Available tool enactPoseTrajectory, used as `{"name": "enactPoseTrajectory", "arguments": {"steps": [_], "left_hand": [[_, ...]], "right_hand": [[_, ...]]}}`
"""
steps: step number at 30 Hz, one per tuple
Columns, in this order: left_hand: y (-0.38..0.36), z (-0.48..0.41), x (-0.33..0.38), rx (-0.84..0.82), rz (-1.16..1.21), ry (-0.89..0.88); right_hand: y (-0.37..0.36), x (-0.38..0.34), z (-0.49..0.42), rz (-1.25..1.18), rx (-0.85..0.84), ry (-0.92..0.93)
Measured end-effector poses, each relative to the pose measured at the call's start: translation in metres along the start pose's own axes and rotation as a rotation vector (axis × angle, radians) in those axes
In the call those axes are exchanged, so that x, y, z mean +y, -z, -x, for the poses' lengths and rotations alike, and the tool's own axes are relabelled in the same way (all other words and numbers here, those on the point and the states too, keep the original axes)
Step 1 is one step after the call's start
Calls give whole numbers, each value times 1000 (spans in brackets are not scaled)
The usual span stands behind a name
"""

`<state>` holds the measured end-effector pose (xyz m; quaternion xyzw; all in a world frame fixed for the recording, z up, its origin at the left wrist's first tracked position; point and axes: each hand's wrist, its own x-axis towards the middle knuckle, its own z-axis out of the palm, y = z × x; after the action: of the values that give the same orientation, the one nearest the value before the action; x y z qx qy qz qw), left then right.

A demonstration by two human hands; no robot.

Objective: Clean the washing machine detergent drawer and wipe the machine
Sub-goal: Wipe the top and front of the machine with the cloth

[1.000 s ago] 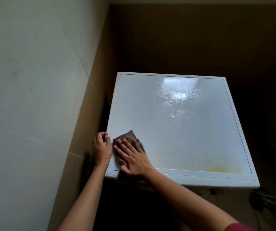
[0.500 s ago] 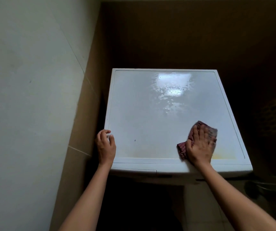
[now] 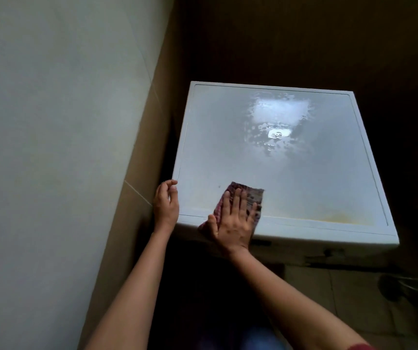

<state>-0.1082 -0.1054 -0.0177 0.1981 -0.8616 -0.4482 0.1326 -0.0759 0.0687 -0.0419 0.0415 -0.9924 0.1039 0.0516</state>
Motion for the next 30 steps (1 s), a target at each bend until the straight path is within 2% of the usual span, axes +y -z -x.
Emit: {"name": "enactPoseTrajectory", "arguments": {"steps": [5,8,12,16,21,25,30], "left_hand": [[12,21,-8,37,107,128],[16,33,-7,29,106,160],[16,50,-1,-33,-2,141],[16,65,-3,-112,-47,101],[26,66,-1,-180,-79,109],[33,68,-6,-192,-51,91],[35,70,-18,-147,74,87]], "right_hand": [[-18,-45,1,-38,-32,257],[-36,-46,12,15,88,477],[-38,4,28,172,236,667],[-35,72,40,261,307,634],[-32,130,58,185,303,464],[-36,119,60,158,290,341],[-52,58,46,144,336,421]]}}
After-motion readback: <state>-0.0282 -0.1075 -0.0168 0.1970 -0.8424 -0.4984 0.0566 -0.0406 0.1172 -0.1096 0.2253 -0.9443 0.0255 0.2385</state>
